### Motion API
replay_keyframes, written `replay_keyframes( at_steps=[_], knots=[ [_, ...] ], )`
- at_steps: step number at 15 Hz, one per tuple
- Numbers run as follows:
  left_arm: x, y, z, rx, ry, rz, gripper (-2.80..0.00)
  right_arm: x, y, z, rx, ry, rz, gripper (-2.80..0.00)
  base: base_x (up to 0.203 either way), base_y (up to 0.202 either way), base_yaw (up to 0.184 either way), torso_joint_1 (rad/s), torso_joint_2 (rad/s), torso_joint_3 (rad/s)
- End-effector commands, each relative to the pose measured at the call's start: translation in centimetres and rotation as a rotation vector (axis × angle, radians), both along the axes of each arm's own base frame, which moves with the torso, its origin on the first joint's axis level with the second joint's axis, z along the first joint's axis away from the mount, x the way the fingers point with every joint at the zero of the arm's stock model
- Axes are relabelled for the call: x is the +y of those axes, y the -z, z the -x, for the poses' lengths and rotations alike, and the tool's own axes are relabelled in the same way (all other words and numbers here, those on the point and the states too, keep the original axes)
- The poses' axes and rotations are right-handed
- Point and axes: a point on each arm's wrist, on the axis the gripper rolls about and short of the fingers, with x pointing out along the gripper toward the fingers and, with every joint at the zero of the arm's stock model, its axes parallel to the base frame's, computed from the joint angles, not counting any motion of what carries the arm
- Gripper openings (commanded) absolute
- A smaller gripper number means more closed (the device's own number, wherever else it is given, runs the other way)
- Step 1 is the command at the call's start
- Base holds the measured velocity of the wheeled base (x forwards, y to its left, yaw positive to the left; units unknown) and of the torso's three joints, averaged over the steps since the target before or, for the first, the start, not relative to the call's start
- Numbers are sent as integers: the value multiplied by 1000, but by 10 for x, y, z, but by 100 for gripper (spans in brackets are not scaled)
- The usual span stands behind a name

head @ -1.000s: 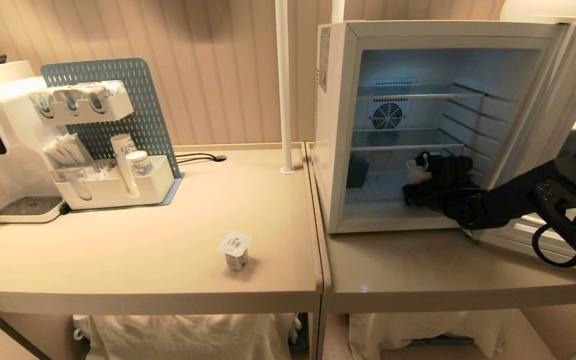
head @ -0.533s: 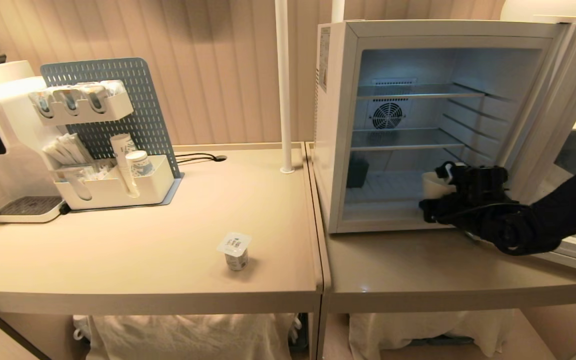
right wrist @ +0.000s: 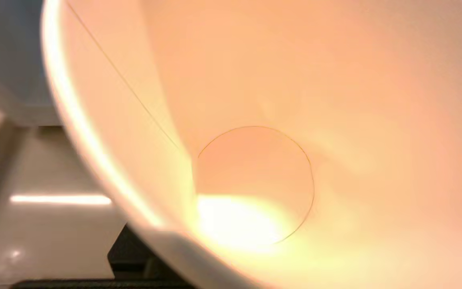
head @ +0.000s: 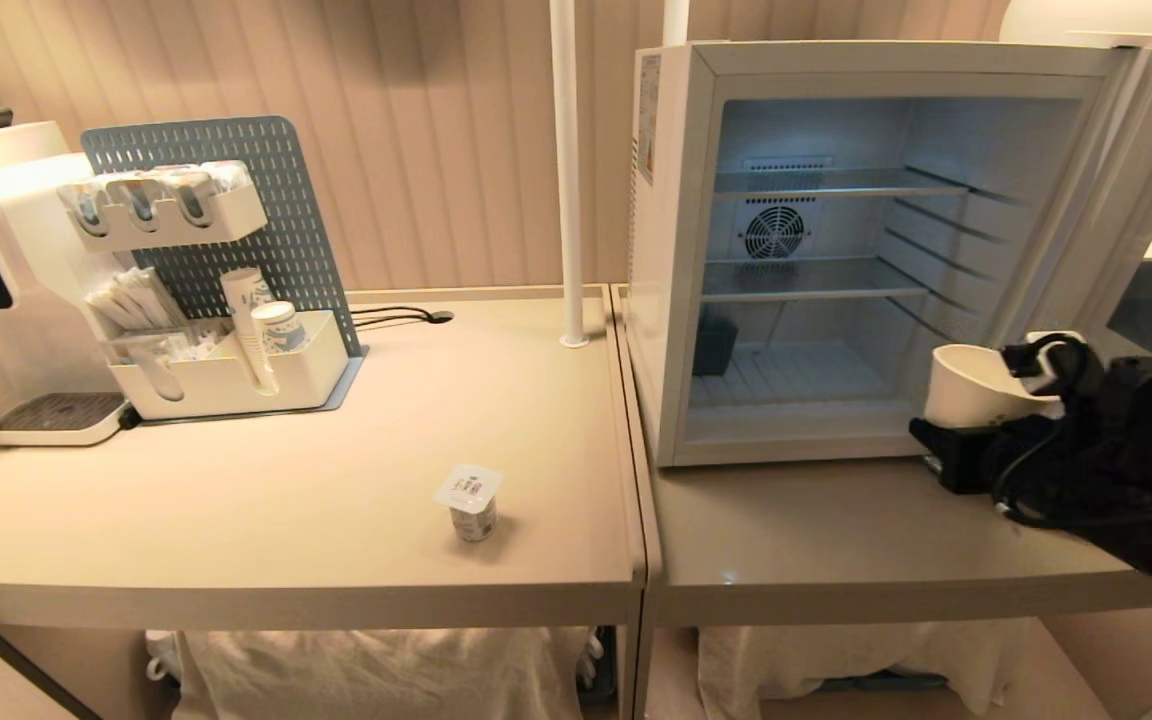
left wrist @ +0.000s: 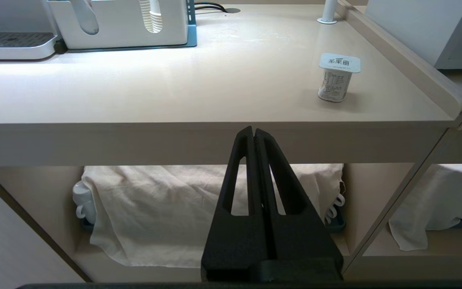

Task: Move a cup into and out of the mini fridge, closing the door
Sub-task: Take the paper cup out of the freezer, then place the paper cup on the table

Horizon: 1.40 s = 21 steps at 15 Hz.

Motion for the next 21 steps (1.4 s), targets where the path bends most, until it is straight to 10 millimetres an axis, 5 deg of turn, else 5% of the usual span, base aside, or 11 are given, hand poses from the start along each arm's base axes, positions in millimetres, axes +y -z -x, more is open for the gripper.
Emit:
replay_keyframes(
  at_steps=[1,6,12,14,17,21],
  knots=[
    [0,0,0,1,0,0,-280,-3,-40,60,-161,-18,-25,-280,0,0,0,0,0,0],
    [0,0,0,-1,0,0,-280,-17,-62,177,-255,-21,-46,-280,0,0,0,0,0,0],
    [0,0,0,1,0,0,-280,-30,-9,294,-313,81,-47,-280,0,0,0,0,0,0],
    [0,0,0,-1,0,0,-280,-30,12,304,-387,107,-52,-280,0,0,0,0,0,0],
    [0,0,0,-1,0,0,-280,-27,49,283,-392,8,-1,-280,0,0,0,0,0,0],
    [0,0,0,0,0,0,-280,-26,57,284,-275,-33,26,-280,0,0,0,0,0,0]
  ],
)
